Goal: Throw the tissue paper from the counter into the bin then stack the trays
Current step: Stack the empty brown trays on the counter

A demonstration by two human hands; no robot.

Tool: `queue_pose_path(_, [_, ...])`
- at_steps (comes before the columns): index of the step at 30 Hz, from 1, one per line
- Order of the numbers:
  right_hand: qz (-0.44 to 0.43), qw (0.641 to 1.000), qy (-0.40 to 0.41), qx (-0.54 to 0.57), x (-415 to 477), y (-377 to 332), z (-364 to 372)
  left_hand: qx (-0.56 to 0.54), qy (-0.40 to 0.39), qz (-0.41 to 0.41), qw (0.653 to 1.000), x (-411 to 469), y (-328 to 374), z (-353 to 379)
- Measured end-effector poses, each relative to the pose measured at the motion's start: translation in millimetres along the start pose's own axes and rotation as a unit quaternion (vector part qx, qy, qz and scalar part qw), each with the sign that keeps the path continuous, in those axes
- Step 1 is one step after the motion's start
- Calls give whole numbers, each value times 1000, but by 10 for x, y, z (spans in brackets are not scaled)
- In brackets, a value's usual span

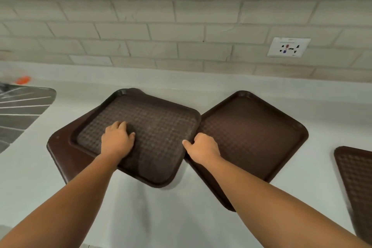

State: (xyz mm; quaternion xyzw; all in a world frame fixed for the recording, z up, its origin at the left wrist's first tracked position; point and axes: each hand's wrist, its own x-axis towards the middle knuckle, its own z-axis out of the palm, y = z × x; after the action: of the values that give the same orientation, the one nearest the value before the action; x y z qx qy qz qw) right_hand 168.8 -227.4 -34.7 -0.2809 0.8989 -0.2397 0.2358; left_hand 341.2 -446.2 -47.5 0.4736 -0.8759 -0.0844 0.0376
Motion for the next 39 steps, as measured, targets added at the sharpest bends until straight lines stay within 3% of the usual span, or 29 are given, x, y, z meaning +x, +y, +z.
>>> queue_pose_path(6, [43,997,-34,53,63,-134,183,10,-4,-4,1000,52,-284,20])
queue_pose_path(11, [113,977,39,174,70,-129,170,30,24,-35,999,109,-439,-9])
queue_pose_path(15, [102,964,117,217,41,24,24,32,22,-80,996,139,-472,-31])
queue_pose_path(21, [46,964,146,218,-7,380,-270,-27,24,-75,997,80,-268,6])
queue_pose_path(29, [55,949,238,197,-157,1044,-728,-138,67,-73,985,33,499,-62])
queue_pose_path(35, [76,922,326,197,-440,1821,-1378,-199,58,28,978,-255,1315,22])
queue_pose_path(39, [76,914,378,129,-808,2453,-1789,-253,40,45,966,-584,2022,111])
